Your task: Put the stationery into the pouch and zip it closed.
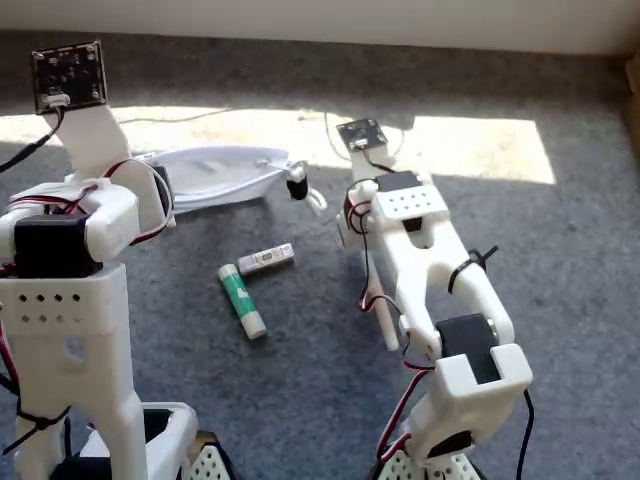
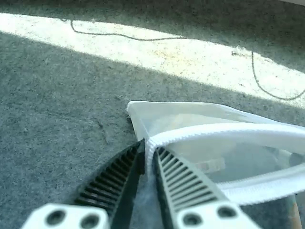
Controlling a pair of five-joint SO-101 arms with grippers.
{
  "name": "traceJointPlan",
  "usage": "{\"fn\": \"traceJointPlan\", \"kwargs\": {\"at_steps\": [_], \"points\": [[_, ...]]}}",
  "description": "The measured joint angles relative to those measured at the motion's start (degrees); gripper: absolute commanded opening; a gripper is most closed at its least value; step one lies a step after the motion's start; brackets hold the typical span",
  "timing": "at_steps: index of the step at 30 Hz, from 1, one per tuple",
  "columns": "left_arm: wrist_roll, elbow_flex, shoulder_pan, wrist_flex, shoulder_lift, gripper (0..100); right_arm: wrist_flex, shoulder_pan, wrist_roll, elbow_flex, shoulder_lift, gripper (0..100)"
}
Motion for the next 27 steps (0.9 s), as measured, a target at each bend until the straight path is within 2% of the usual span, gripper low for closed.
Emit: {"fn": "traceJointPlan", "kwargs": {"at_steps": [5,27], "points": [[1.6,-0.2,0.7,0.1,0.0,1,0.0,1.8,0.0,0.0,0.0,0.3],[1.0,4.0,0.5,0.0,-1.0,1,0.2,2.1,0.0,0.7,0.0,0.7]]}}
